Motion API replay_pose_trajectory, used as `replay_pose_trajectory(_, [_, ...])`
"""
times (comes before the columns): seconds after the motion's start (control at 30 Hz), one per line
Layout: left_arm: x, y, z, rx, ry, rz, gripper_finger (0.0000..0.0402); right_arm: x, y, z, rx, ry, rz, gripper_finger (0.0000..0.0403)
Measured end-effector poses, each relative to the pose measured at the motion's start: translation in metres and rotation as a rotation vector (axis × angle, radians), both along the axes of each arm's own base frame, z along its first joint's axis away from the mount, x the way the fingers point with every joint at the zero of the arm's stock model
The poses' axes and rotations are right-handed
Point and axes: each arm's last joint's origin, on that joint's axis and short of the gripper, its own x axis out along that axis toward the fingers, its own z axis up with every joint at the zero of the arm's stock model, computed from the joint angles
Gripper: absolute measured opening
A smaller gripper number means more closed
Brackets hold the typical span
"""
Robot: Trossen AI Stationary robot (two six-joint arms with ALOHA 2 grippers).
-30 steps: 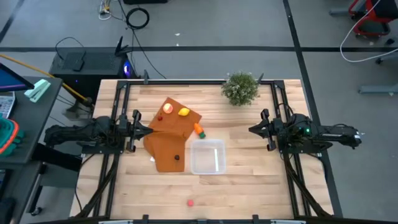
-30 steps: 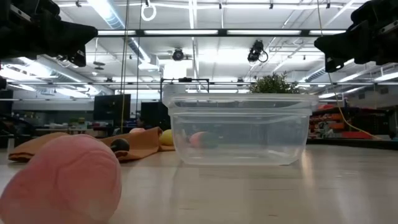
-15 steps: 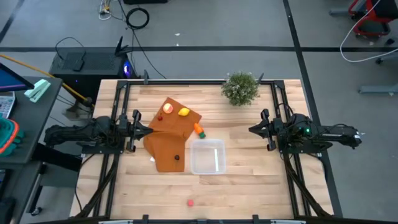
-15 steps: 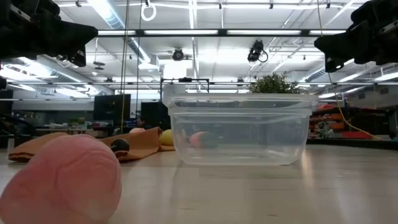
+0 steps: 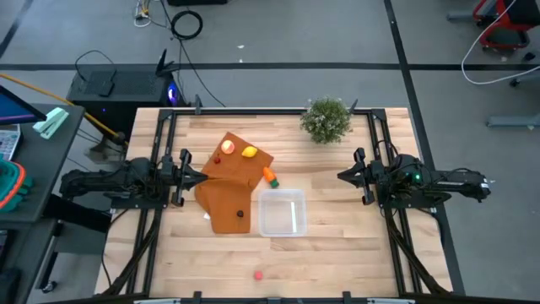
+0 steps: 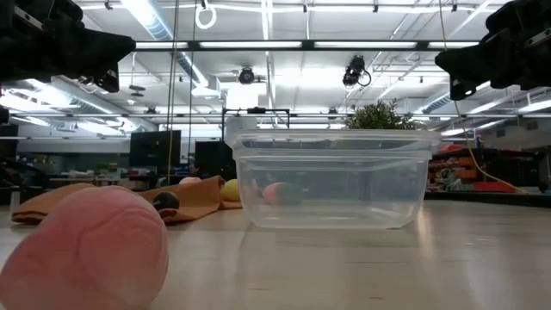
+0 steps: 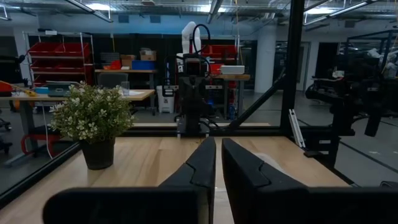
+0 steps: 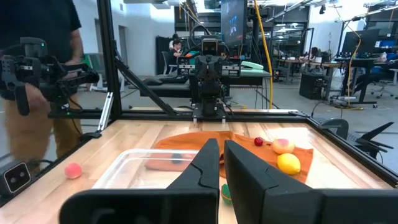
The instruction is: Pick and placing Produce into tupperware
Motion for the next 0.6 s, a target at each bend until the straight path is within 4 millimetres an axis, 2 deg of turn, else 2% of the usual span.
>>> replay_pose_trajectory(0.33, [0.0,0.0,-0.0001,0.0,0.001,0.0,0.0023,0.0,0.0,0.0,0.0,0.0,0.0,0.0])
replay_pose_trajectory(0.6, [0.0,0.0,0.0001,0.0,0.0,0.0,0.0032,0.0,0.0,-0.0001,0.0,0.0,0.0,0.0])
